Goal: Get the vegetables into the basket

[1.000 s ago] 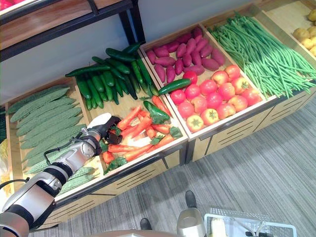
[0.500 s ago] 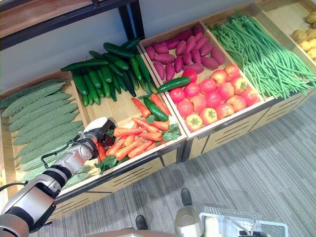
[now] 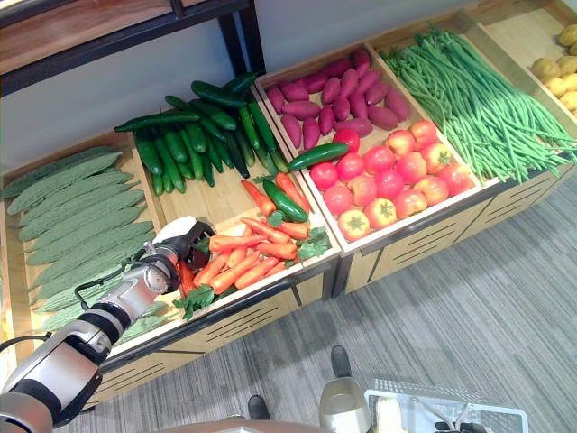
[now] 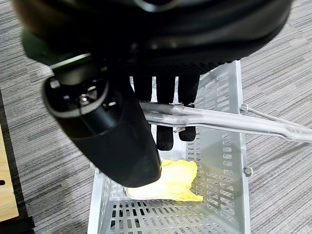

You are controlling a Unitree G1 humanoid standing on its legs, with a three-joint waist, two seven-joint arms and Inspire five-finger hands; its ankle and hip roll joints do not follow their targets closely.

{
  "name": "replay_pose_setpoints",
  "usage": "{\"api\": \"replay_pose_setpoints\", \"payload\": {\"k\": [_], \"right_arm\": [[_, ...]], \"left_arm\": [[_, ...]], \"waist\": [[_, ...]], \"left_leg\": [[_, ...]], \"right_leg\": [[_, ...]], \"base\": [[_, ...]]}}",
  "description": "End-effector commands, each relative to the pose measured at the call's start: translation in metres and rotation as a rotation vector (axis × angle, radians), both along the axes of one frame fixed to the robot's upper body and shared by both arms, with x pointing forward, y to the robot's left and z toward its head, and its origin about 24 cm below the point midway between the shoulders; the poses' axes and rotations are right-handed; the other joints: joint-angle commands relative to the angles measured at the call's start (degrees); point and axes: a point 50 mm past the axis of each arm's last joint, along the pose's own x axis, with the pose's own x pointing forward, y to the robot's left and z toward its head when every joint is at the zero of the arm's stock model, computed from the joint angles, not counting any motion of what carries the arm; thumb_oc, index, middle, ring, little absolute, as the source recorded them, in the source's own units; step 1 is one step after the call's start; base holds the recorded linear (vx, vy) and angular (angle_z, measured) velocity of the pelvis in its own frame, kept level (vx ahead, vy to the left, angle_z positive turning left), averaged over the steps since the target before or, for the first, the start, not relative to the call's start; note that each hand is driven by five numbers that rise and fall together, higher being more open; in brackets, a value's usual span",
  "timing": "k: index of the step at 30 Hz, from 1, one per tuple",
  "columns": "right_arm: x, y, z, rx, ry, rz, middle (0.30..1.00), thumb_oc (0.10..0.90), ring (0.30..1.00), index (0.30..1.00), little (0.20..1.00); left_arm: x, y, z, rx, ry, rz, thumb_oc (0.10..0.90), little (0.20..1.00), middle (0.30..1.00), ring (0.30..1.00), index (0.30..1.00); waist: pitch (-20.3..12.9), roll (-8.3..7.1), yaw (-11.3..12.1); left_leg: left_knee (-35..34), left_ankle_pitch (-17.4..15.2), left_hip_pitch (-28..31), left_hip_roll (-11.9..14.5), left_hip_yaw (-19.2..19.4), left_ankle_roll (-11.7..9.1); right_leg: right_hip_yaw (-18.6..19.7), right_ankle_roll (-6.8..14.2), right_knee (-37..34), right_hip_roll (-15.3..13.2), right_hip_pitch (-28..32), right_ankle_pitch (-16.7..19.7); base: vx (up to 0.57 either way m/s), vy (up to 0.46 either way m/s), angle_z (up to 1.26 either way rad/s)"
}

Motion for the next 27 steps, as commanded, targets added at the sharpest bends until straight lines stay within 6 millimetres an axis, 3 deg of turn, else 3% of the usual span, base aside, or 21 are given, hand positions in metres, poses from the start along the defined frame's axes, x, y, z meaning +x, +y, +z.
{"api": "replay_pose_setpoints", "payload": {"k": [1, 14, 15, 22, 27], "right_arm": [[-0.041, -0.007, 0.003, -0.039, 0.138, 0.013, 0.3, 0.4, 0.3, 0.3, 0.3], [-0.038, -0.004, 0.001, -0.032, 0.136, 0.021, 0.3, 0.4, 0.3, 0.3, 0.3], [-0.037, -0.002, 0.0, -0.028, 0.135, 0.023, 0.3, 0.4, 0.3, 0.3, 0.3], [-0.035, -0.001, -0.001, -0.026, 0.134, 0.03, 0.3, 0.4, 0.3, 0.3, 0.3], [-0.03, 0.0, -0.001, -0.03, 0.123, 0.041, 0.3, 0.4, 0.3, 0.3, 0.3]], "left_arm": [[0.025, 0.009, 0.045, 0.04, -0.171, 0.021, 0.9, 1.0, 1.0, 1.0, 1.0], [0.035, -0.015, 0.077, -0.063, -0.31, -0.048, 0.9, 1.0, 1.0, 1.0, 1.0], [0.037, -0.027, 0.085, -0.108, -0.345, -0.081, 0.9, 1.0, 1.0, 1.0, 1.0], [0.041, -0.047, 0.091, -0.128, -0.363, -0.131, 0.9, 1.0, 1.0, 1.0, 1.0], [0.044, -0.05, 0.091, -0.122, -0.359, -0.126, 0.9, 1.0, 1.0, 1.0, 1.0]], "waist": [[-2.4, -3.09, 0.5], [-2.3, -3.22, 0.5], [-2.3, -3.29, 0.5], [-2.3, -3.32, 0.0], [-2.0, -3.29, -0.4]], "left_leg": [[0.1, 1.0, -2.3, 0.4, -1.3, -2.8], [0.1, 0.9, -2.3, 0.2, -1.4, -2.8], [0.1, 0.9, -2.4, 0.3, -1.4, -2.8], [0.1, 0.9, -2.2, 0.3, -1.1, -2.8], [0.1, 1.0, -2.4, 0.5, -0.7, -2.9]], "right_leg": [[-3.7, 4.2, 0.0, -2.1, 5.7, -7.7], [-3.8, 4.2, 0.0, -2.2, 5.7, -7.8], [-3.9, 4.1, 0.0, -2.2, 5.8, -7.8], [-3.6, 4.1, 0.0, -2.1, 5.8, -7.9], [-3.2, 4.2, 0.0, -2.1, 5.2, -7.6]], "base": [[0.0, 0.0, 0.0], [0.0, 0.0, 0.0], [0.0, 0.0, 0.0], [0.0, 0.0, 0.0], [0.0, 0.0, 0.0]]}}
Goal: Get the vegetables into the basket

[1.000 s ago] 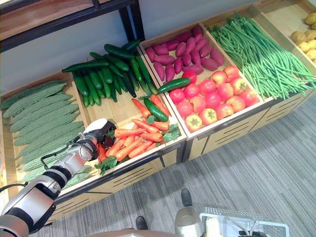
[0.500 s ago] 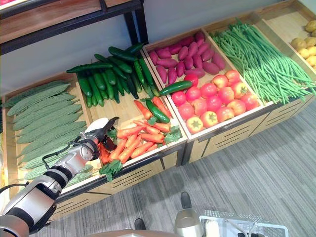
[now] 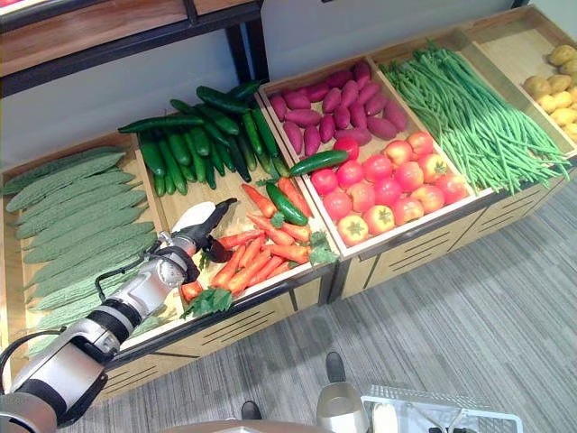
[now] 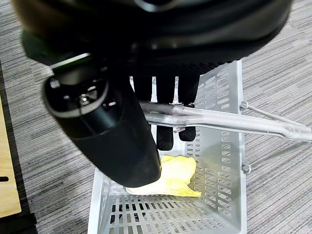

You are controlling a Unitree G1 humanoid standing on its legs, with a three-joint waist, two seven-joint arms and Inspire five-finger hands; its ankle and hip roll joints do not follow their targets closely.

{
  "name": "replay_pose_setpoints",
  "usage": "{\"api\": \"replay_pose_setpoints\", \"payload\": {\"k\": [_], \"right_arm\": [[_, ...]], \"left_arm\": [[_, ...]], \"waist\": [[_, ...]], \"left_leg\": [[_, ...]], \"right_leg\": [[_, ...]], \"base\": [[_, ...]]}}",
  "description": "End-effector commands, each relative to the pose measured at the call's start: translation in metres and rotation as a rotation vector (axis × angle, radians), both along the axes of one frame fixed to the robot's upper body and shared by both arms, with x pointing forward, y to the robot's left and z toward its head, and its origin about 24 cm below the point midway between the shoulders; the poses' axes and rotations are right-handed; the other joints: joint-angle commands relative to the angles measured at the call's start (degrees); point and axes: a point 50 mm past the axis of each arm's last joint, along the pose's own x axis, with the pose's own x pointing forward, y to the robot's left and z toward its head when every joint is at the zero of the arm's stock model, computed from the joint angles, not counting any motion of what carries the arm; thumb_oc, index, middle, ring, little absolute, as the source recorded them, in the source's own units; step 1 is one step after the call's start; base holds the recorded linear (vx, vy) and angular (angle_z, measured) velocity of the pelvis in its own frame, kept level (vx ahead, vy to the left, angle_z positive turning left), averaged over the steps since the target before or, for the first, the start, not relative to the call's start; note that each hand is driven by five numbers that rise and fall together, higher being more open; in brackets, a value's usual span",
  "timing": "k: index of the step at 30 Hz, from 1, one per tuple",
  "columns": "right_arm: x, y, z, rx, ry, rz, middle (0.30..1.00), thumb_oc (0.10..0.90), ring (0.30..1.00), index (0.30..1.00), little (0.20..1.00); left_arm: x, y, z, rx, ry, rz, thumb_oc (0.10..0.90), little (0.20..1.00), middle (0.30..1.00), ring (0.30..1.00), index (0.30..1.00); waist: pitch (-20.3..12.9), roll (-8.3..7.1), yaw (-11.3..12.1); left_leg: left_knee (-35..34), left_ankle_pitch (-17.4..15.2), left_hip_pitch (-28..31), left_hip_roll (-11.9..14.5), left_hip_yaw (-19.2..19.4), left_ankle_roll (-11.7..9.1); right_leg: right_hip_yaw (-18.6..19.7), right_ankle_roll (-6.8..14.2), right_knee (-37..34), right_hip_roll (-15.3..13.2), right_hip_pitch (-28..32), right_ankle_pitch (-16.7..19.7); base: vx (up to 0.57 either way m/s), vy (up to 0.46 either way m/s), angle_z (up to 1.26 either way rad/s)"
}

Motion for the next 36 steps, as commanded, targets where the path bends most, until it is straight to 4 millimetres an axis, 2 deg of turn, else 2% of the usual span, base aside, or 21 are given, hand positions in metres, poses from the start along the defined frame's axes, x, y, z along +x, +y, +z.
{"api": "replay_pose_setpoints", "payload": {"k": [1, 7, 8, 9, 31, 32, 34, 36], "right_arm": [[-0.025, -0.011, 0.005, -0.056, 0.104, 0.031, 0.3, 0.4, 0.3, 0.3, 0.3], [-0.028, -0.008, 0.003, -0.047, 0.116, 0.021, 0.3, 0.4, 0.3, 0.3, 0.3], [-0.029, -0.008, 0.003, -0.046, 0.118, 0.018, 0.3, 0.4, 0.3, 0.3, 0.3], [-0.03, -0.008, 0.003, -0.045, 0.122, 0.02, 0.3, 0.4, 0.3, 0.3, 0.3], [-0.025, 0.0, -0.001, -0.021, 0.134, 0.06, 0.3, 0.4, 0.3, 0.3, 0.3], [-0.025, 0.0, -0.001, -0.022, 0.133, 0.061, 0.3, 0.4, 0.3, 0.3, 0.3], [-0.024, 0.001, -0.002, -0.016, 0.129, 0.058, 0.3, 0.4, 0.3, 0.3, 0.3], [-0.026, 0.003, -0.003, -0.008, 0.131, 0.051, 0.3, 0.4, 0.3, 0.3, 0.3]], "left_arm": [[0.038, -0.01, 0.069, -0.015, -0.238, -0.004, 0.9, 1.0, 1.0, 1.0, 1.0], [0.036, -0.005, 0.059, -0.014, -0.197, 0.026, 0.9, 1.0, 1.0, 1.0, 1.0], [0.036, -0.004, 0.058, -0.017, -0.191, 0.027, 0.763, 0.808, 0.808, 0.808, 0.808], [0.036, -0.003, 0.056, -0.016, -0.184, 0.031, 0.4, 0.3, 0.3, 0.3, 0.3], [0.034, 0.003, 0.055, -0.016, -0.177, 0.04, 0.4, 0.3, 0.3, 0.3, 0.3], [0.034, 0.003, 0.058, -0.015, -0.189, 0.036, 0.4, 0.3, 0.3, 0.3, 0.3], [0.036, -0.001, 0.085, -0.03, -0.288, -0.004, 0.4, 0.3, 0.3, 0.3, 0.3], [0.034, -0.002, 0.103, -0.021, -0.355, -0.042, 0.4, 0.3, 0.3, 0.3, 0.3]], "waist": [[-0.6, -1.6, -0.3], [-0.5, -1.32, -0.3], [-0.5, -1.28, -0.3], [-0.5, -1.27, -0.3], [-0.4, -1.69, 0.4], [-0.4, -1.7, 0.5], [-0.6, -1.82, 0.9], [-0.9, -2.02, 1.2]], "left_leg": [[0.1, 1.0, -2.5, 0.6, -0.7, -2.9], [0.1, 1.1, -2.5, 0.7, -0.6, -2.9], [0.1, 1.1, -2.6, 0.7, -0.6, -3.0], [0.1, 1.1, -2.6, 0.7, -0.7, -3.0], [0.1, 0.7, -2.3, 0.7, -0.7, -2.9], [0.1, 0.7, -2.3, 0.7, -0.7, -2.9], [0.1, 0.5, -2.1, 0.6, -0.9, -2.8], [0.1, 0.3, -2.0, 0.6, -1.1, -2.8]], "right_leg": [[-3.2, 4.1, 0.1, -1.9, 5.2, -7.7], [-3.0, 4.1, 0.1, -1.9, 4.9, -7.7], [-3.0, 4.1, 0.1, -1.8, 4.9, -7.7], [-3.0, 4.0, 0.1, -1.8, 4.9, -7.7], [-3.4, 4.0, 0.1, -1.8, 5.4, -7.9], [-3.4, 4.1, 0.1, -1.8, 5.4, -7.9], [-3.7, 4.2, 0.1, -1.9, 5.6, -7.9], [-3.9, 4.3, 0.1, -2.0, 5.9, -8.0]], "base": [[0.0, 0.0, 0.0], [0.0, 0.0, 0.0], [0.0, 0.0, 0.0], [0.0, 0.0, 0.0], [0.0, 0.0, 0.0], [0.0, 0.0, 0.0], [0.0, 0.0, 0.0], [0.02, -0.001, 0.0]]}}
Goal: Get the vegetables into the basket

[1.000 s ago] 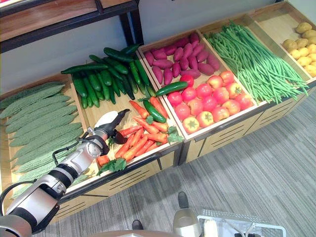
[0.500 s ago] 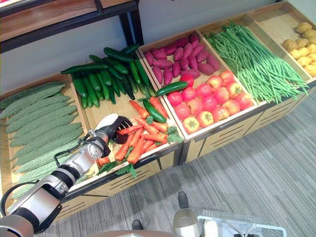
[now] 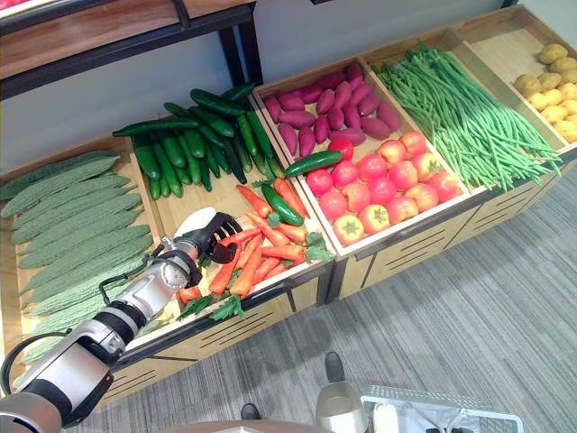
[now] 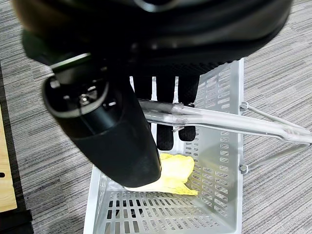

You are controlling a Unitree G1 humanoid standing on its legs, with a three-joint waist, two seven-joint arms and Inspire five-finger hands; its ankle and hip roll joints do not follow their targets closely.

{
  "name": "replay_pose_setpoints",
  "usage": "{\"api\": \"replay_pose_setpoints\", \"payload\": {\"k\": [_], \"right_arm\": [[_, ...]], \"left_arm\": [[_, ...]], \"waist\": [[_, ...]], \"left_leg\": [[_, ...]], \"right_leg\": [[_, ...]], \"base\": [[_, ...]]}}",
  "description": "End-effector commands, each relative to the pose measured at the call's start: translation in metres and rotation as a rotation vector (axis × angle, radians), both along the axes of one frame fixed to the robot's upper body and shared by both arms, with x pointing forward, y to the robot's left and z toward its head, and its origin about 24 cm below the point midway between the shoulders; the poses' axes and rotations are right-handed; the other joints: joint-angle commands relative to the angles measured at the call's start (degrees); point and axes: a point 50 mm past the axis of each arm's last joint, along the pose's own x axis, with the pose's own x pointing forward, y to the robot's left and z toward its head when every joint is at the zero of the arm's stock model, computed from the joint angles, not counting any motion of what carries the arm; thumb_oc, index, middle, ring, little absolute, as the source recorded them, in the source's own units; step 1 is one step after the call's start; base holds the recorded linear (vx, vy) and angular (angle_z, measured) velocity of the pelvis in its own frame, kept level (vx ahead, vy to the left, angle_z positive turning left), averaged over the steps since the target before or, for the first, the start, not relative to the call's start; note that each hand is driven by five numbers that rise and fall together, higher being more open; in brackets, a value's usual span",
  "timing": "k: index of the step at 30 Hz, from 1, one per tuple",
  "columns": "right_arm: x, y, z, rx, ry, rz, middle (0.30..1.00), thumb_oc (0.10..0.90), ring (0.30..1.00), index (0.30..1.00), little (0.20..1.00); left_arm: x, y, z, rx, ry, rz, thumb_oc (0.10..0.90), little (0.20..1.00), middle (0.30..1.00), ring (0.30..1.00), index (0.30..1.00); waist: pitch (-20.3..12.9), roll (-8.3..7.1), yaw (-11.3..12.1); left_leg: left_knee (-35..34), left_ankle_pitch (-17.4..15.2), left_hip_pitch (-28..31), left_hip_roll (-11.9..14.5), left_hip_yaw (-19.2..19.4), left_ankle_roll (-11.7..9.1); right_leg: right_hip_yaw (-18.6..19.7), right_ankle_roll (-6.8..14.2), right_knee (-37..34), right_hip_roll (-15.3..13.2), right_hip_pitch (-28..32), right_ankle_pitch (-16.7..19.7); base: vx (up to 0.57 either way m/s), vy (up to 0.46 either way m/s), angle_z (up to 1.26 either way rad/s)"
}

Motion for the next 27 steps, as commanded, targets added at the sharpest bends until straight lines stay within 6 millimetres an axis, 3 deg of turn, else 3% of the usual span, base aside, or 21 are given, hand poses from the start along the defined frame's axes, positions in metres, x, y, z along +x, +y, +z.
{"api": "replay_pose_setpoints", "payload": {"k": [1, 4, 15, 21, 27], "right_arm": [[-0.024, -0.001, -0.001, -0.004, 0.102, 0.013, 0.3, 0.4, 0.3, 0.3, 0.3], [-0.029, 0.003, -0.003, 0.022, 0.118, -0.012, 0.3, 0.4, 0.3, 0.3, 0.3], [-0.02, 0.007, -0.005, 0.065, 0.11, -0.049, 0.3, 0.4, 0.3, 0.3, 0.3], [-0.022, 0.013, -0.008, 0.09, 0.122, -0.052, 0.3, 0.4, 0.3, 0.3, 0.3], [-0.027, 0.014, -0.008, 0.095, 0.137, -0.055, 0.3, 0.4, 0.3, 0.3, 0.3]], "left_arm": [[0.031, -0.001, 0.11, 0.015, -0.398, -0.06, 0.4, 0.3, 0.3, 0.3, 0.3], [0.019, 0.0, 0.137, 0.06, -0.49, -0.136, 0.4, 0.3, 0.3, 0.3, 0.3], [-0.016, 0.001, 0.181, 0.063, -0.662, -0.248, 0.4, 0.3, 0.3, 0.3, 0.3], [-0.041, 0.002, 0.187, 0.051, -0.735, -0.28, 0.4, 0.3, 0.3, 0.3, 0.3], [-0.053, 0.0, 0.189, 0.097, -0.743, -0.324, 0.4, 0.3, 0.3, 0.3, 0.3]], "waist": [[-0.7, -2.05, 1.2], [-2.0, -2.84, 2.3], [-5.4, -5.68, 5.6], [-7.3, -7.05, 6.3], [-8.3, -7.59, 6.2]], "left_leg": [[0.1, 0.3, -1.8, 0.6, -1.5, -2.8], [0.1, -0.1, -1.5, 0.7, -2.1, -2.8], [0.1, -0.2, -1.8, 0.6, -3.8, -2.4], [0.1, -0.5, -1.5, 0.5, -3.9, -2.0], [0.1, -1.0, -1.1, 0.4, -3.8, -1.7]], "right_leg": [[-4.3, 4.4, 0.0, -2.1, 6.3, -8.2], [-4.9, 4.4, 0.0, -2.2, 6.8, -8.4], [-6.3, 4.4, 0.0, -2.4, 7.4, -7.8], [-6.1, 4.6, 0.1, -2.6, 7.7, -7.3], [-6.0, 4.8, 0.2, -2.8, 8.0, -7.4]], "base": [[0.0, 0.0, 0.0], [0.02, 0.004, 0.03], [-0.02, 0.019, 0.08], [-0.01, 0.023, 0.01], [-0.01, 0.028, 0.0]]}}
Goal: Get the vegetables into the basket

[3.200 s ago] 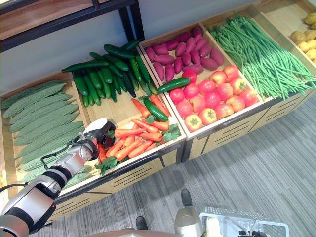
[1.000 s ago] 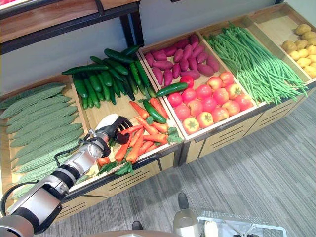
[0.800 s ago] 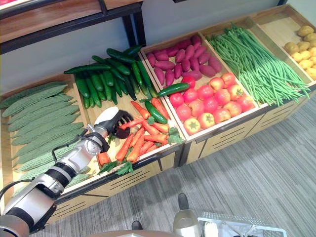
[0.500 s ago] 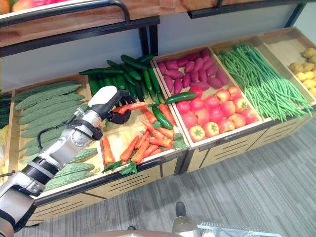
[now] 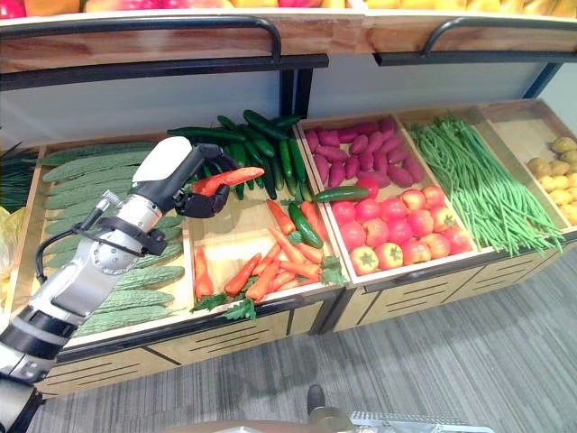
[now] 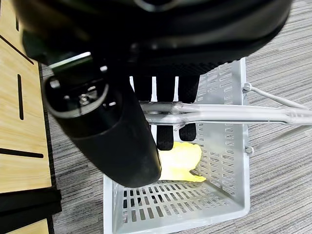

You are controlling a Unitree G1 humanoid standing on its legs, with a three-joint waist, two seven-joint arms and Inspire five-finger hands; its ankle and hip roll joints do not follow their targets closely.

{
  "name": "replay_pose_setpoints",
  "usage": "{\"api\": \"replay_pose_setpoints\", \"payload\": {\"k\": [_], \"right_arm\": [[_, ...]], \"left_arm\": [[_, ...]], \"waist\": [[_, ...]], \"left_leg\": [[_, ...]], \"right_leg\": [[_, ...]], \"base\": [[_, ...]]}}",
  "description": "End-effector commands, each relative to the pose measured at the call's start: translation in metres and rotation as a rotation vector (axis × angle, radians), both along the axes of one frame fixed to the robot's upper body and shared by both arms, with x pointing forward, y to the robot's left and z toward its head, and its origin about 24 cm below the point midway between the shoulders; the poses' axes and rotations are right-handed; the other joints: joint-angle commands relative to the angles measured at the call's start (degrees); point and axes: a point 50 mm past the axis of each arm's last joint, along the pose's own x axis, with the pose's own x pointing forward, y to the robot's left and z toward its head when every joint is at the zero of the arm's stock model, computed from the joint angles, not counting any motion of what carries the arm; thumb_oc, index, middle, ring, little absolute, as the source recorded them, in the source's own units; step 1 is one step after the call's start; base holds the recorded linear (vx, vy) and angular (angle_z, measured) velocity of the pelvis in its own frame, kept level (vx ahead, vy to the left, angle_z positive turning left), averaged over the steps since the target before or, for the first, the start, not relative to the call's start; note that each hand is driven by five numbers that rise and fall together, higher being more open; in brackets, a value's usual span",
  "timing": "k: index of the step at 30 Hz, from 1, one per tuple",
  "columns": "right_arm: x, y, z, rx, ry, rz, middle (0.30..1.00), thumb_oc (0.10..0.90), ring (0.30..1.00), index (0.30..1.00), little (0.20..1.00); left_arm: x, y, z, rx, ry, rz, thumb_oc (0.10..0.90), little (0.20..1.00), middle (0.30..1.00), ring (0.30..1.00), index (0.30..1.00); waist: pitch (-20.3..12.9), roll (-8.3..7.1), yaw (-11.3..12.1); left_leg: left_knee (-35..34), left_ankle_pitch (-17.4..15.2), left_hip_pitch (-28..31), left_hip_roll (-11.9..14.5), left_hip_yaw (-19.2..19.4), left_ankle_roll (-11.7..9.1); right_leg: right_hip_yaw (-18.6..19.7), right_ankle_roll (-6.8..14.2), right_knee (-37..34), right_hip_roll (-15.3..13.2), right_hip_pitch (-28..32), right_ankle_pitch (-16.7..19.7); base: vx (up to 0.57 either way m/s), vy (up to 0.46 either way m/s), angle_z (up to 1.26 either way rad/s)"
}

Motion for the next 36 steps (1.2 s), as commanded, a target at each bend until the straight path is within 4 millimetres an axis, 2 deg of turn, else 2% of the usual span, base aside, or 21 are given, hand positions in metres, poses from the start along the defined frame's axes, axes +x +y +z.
{"api": "replay_pose_setpoints", "payload": {"k": [1, 14, 15, 19, 21, 22, 24, 25, 27, 28, 31, 33, 34, 35, 36], "right_arm": [[-0.014, -0.02, 0.008, -0.052, 0.07, -0.004, 0.3, 0.4, 0.3, 0.3, 0.3], [-0.021, -0.031, 0.014, -0.078, 0.062, -0.05, 0.3, 0.4, 0.3, 0.3, 0.3], [-0.022, -0.032, 0.015, -0.083, 0.063, -0.054, 0.3, 0.4, 0.3, 0.3, 0.3], [-0.025, -0.035, 0.016, -0.091, 0.07, -0.053, 0.3, 0.4, 0.3, 0.3, 0.3], [-0.023, -0.036, 0.017, -0.097, 0.086, 0.002, 0.3, 0.4, 0.3, 0.3, 0.3], [-0.022, -0.036, 0.017, -0.097, 0.084, 0.001, 0.3, 0.4, 0.3, 0.3, 0.3], [-0.016, -0.046, 0.022, -0.132, 0.079, 0.049, 0.3, 0.4, 0.3, 0.3, 0.3], [-0.016, -0.046, 0.022, -0.132, 0.079, 0.048, 0.3, 0.4, 0.3, 0.3, 0.3], [-0.012, -0.058, 0.029, -0.173, 0.065, 0.065, 0.3, 0.4, 0.3, 0.3, 0.3], [-0.012, -0.058, 0.029, -0.173, 0.065, 0.065, 0.3, 0.4, 0.3, 0.3, 0.3], [-0.004, -0.076, 0.041, -0.232, 0.034, 0.067, 0.3, 0.4, 0.3, 0.3, 0.3], [0.002, -0.082, 0.045, -0.252, 0.018, 0.065, 0.3, 0.4, 0.3, 0.3, 0.3], [0.017, -0.088, 0.05, -0.281, -0.013, 0.09, 0.3, 0.4, 0.3, 0.3, 0.3], [0.023, -0.089, 0.051, -0.29, -0.032, 0.091, 0.3, 0.4, 0.3, 0.3, 0.3], [0.031, -0.088, 0.051, -0.297, -0.049, 0.104, 0.3, 0.4, 0.3, 0.3, 0.3]], "left_arm": [[-0.006, -0.009, 0.068, 0.03, -0.297, -0.079, 0.4, 0.3, 0.3, 0.3, 0.3], [-0.005, -0.023, 0.063, 0.019, -0.252, -0.145, 0.4, 0.3, 0.3, 0.3, 0.3], [-0.005, -0.026, 0.063, 0.018, -0.247, -0.157, 0.4, 0.3, 0.3, 0.3, 0.3], [-0.004, -0.033, 0.063, 0.013, -0.237, -0.187, 0.4, 0.3, 0.3, 0.3, 0.3], [-0.003, -0.042, 0.062, 0.004, -0.224, -0.228, 0.4, 0.3, 0.3, 0.3, 0.3], [-0.002, -0.043, 0.062, 0.004, -0.226, -0.229, 0.4, 0.3, 0.3, 0.3, 0.3], [-0.002, -0.057, 0.066, -0.007, -0.222, -0.297, 0.4, 0.3, 0.3, 0.3, 0.3], [-0.002, -0.057, 0.066, -0.007, -0.223, -0.298, 0.4, 0.3, 0.3, 0.3, 0.3], [-0.002, -0.066, 0.068, -0.016, -0.217, -0.345, 0.4, 0.3, 0.3, 0.3, 0.3], [-0.002, -0.066, 0.068, -0.016, -0.217, -0.345, 0.4, 0.3, 0.3, 0.3, 0.3], [-0.002, -0.075, 0.068, -0.016, -0.204, -0.394, 0.4, 0.3, 0.3, 0.3, 0.3], [-0.001, -0.077, 0.069, -0.02, -0.201, -0.399, 0.4, 0.3, 0.3, 0.3, 0.3], [0.001, -0.074, 0.071, -0.027, -0.204, -0.391, 0.4, 0.3, 0.3, 0.3, 0.3], [0.002, -0.073, 0.072, -0.028, -0.203, -0.384, 0.4, 0.3, 0.3, 0.3, 0.3], [0.003, -0.067, 0.073, -0.044, -0.206, -0.361, 0.4, 0.3, 0.3, 0.3, 0.3]], "waist": [[-2.3, -0.04, -1.2], [-3.1, -0.23, -3.1], [-3.2, -0.18, -3.6], [-2.9, -0.32, -4.0], [-2.9, -0.14, -4.8], [-2.6, -0.28, -4.6], [-2.0, -0.17, -5.7], [-2.0, -0.18, -5.5], [-1.5, -0.14, -7.2], [-1.5, -0.13, -7.0], [-1.3, 0.3, -9.3], [-0.8, 0.51, -9.3], [0.7, 0.86, -8.7], [1.4, 0.9, -7.5], [2.4, 1.16, -5.5]], "left_leg": [[0.3, -1.4, -1.6, 0.3, -1.6, -1.5], [0.3, -1.9, 0.1, -1.0, 0.4, 0.0], [0.3, -2.8, 0.7, -1.3, 0.8, 0.3], [0.3, -2.3, 1.0, -1.7, 1.8, 0.7], [0.4, -3.2, 1.9, -2.1, 2.6, 1.1], [0.4, -2.5, 1.7, -2.1, 3.0, 1.1], [2.3, -3.8, 2.3, -2.5, 4.6, 1.7], [2.4, -3.9, 2.3, -2.5, 4.7, 1.7], [4.6, -5.2, 2.3, -3.0, 6.6, 2.3], [4.7, -5.3, 2.3, -2.9, 6.7, 2.3], [5.2, -6.4, 3.3, -3.9, 10.3, 2.8], [5.6, -6.9, 3.7, -4.1, 12.2, 3.0], [7.0, -7.3, 3.5, -3.0, 15.5, 2.4], [7.4, -6.9, 3.1, -1.9, 17.8, 2.0], [8.0, -6.4, 2.6, -0.4, 21.3, 1.5]], "right_leg": [[-3.6, 4.8, 0.6, -2.5, 6.0, -7.1], [-0.9, 5.7, 1.3, -3.9, 5.7, -5.8], [-0.2, 6.1, 1.3, -4.1, 5.9, -6.2], [0.8, 6.3, 1.8, -4.6, 5.1, -5.5], [1.9, 6.8, 2.1, -5.0, 4.9, -5.7], [2.1, 6.7, 2.4, -5.0, 4.5, -5.3], [4.6, 7.0, 3.6, -5.6, 3.9, -5.6], [4.7, 7.0, 3.7, -5.6, 3.9, -5.6], [7.0, 7.4, 5.0, -5.9, 2.7, -5.4], [7.1, 7.4, 5.0, -5.9, 2.6, -5.4], [10.6, 8.5, 5.9, -6.3, 0.7, -4.6], [11.5, 9.1, 6.2, -6.6, -0.4, -3.6], [7.3, 9.6, 7.2, -8.3, -3.0, -1.4], [1.7, 9.5, 8.6, -10.5, -5.0, 0.2], [-8.9, 9.1, 10.6, -14.3, -6.4, 0.9]], "base": [[0.0, 0.0, 0.0], [0.0, 0.041, -0.04], [0.04, 0.052, -0.11], [0.0, 0.05, -0.21], [-0.01, 0.036, -0.15], [0.0, 0.029, -0.15], [0.01, 0.044, -0.22], [-0.02, 0.026, -0.36], [-0.02, 0.041, -0.43], [-0.02, 0.051, -0.33], [-0.04, 0.05, -0.6], [-0.13, -0.052, -0.79], [-0.3, -0.193, -0.91], [-0.41, -0.241, -1.6], [-0.26, -0.139, -1.93]]}}
